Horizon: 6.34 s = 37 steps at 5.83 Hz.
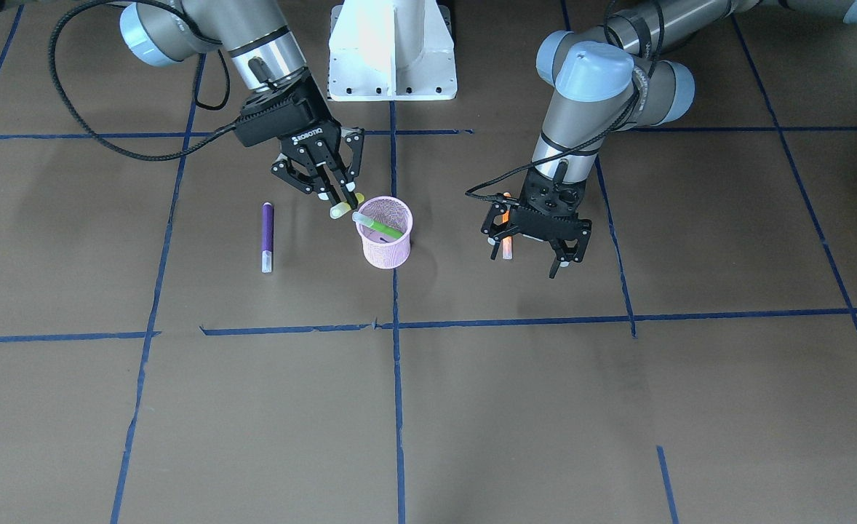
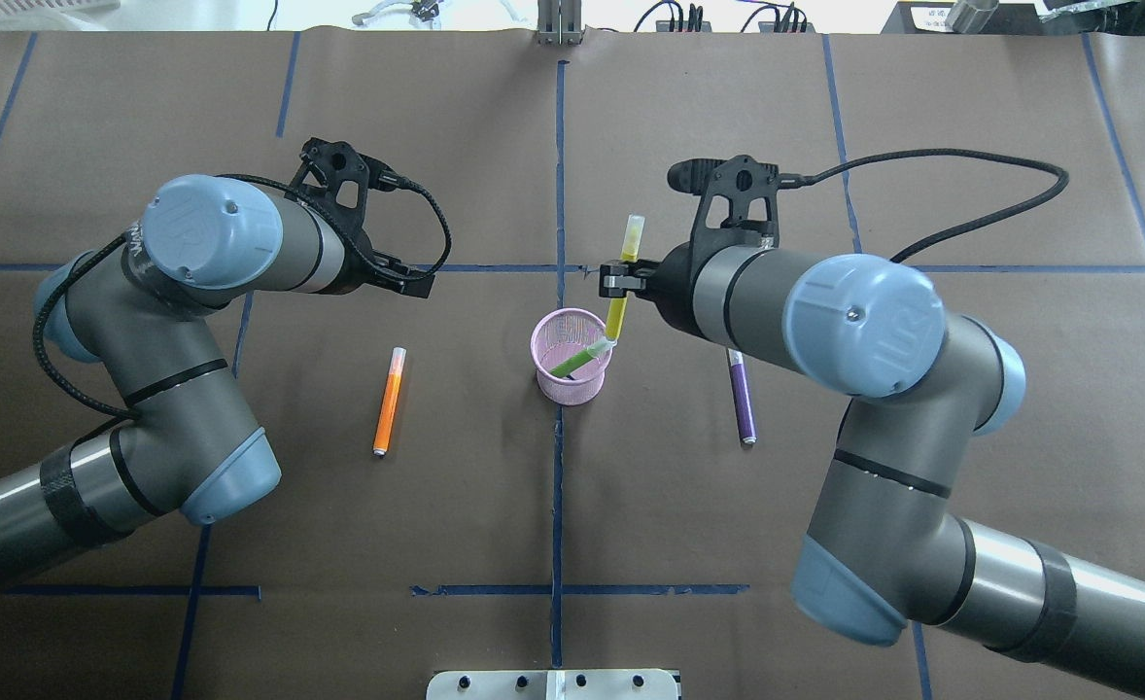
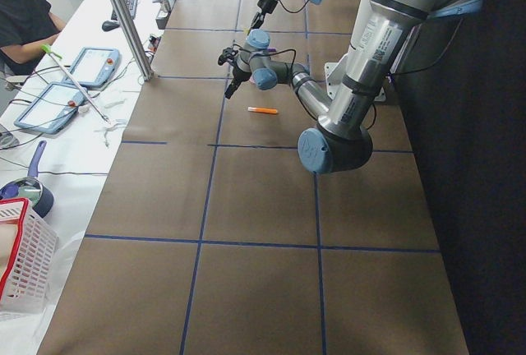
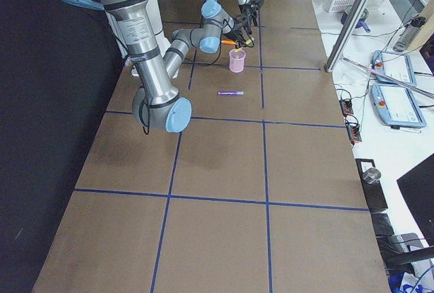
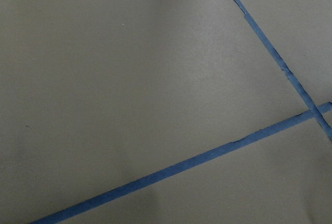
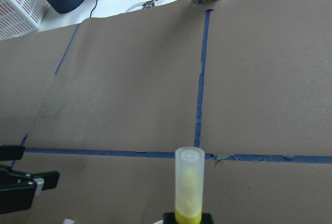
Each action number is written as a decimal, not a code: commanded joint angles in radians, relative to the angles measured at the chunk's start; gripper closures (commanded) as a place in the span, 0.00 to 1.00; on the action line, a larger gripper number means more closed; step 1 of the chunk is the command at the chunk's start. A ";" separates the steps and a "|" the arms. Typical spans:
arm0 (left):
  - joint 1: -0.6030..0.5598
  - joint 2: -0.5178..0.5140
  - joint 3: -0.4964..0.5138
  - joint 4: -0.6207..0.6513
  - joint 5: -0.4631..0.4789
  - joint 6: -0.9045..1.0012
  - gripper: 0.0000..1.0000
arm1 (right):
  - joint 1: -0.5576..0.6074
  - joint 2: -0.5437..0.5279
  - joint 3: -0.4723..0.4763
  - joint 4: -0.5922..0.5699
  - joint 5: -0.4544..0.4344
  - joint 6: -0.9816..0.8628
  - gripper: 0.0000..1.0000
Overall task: Collect pens into pen holder
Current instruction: 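Carry the yellow highlighter over the cup while the left gripper nears the orange one, then drop the yellow highlighter into the cup while the left gripper descends, then grasp the orange highlighter with the left gripper, then lift the orange highlighter and carry it over the pink cup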
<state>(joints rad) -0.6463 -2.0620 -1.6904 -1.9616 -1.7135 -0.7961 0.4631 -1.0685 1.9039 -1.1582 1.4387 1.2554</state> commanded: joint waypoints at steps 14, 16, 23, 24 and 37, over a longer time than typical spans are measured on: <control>0.004 -0.168 0.216 0.389 -0.373 0.002 0.06 | 0.247 -0.205 0.204 -0.193 0.447 0.070 0.00; 0.004 -0.161 0.216 0.406 -0.373 0.000 0.22 | 0.249 -0.202 0.204 -0.193 0.448 0.071 0.00; 0.011 -0.158 0.215 0.406 -0.374 -0.002 0.55 | 0.252 -0.200 0.198 -0.195 0.448 0.084 0.00; 0.011 -0.158 0.215 0.408 -0.374 -0.002 0.65 | 0.253 -0.197 0.198 -0.196 0.448 0.084 0.00; 0.235 -0.178 -0.040 -0.151 0.523 -0.250 1.00 | 0.295 -0.191 0.187 -0.244 0.479 0.084 0.00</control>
<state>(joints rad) -0.4281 -2.2408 -1.7400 -2.0981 -1.2175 -1.0411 0.7578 -1.2595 2.0967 -1.4020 1.9175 1.3392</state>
